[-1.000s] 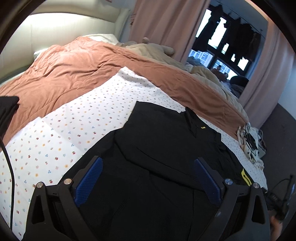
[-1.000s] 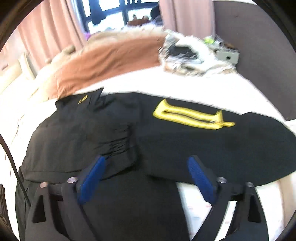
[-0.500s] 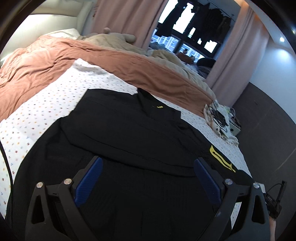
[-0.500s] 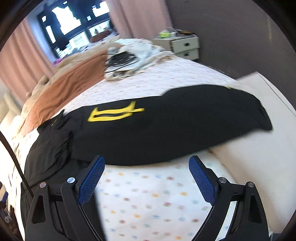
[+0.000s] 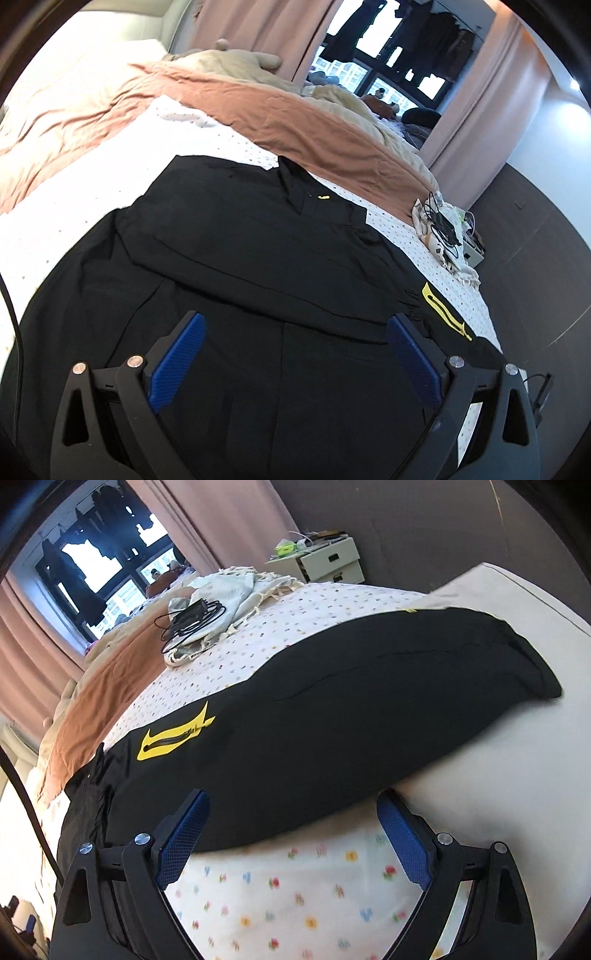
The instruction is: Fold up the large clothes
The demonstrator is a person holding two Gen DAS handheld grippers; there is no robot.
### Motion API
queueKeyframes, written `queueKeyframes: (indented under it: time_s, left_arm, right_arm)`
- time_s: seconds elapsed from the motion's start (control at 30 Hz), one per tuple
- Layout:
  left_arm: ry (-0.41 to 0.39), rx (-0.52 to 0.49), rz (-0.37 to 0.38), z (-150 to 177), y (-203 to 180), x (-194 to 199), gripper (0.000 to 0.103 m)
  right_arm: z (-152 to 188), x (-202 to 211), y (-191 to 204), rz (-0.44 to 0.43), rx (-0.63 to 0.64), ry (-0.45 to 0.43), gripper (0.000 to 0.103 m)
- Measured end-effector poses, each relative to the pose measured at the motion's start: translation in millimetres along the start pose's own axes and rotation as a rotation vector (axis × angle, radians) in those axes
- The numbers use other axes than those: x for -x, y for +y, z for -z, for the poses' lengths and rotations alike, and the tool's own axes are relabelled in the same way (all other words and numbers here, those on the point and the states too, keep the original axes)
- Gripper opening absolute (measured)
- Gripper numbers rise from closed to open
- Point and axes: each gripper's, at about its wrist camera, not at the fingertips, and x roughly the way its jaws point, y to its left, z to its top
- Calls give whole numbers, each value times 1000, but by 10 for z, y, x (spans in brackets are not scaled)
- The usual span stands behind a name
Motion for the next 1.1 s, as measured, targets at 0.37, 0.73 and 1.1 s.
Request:
queueKeyframes:
  time_s: [0.37, 0.73, 1.1]
  left_arm:
    - [2, -10, -13, -48, 68, 12, 101]
    - [-11, 71, -12, -211, 421, 174, 101]
    - [-28, 186, 15, -374, 865, 335, 101]
  right_arm:
    - [-334, -43, 470, 117, 111, -62, 6]
    - [-456, 828, 1758, 3, 353, -192, 2]
    - [-61, 1185, 2903, -114, 501, -212, 2]
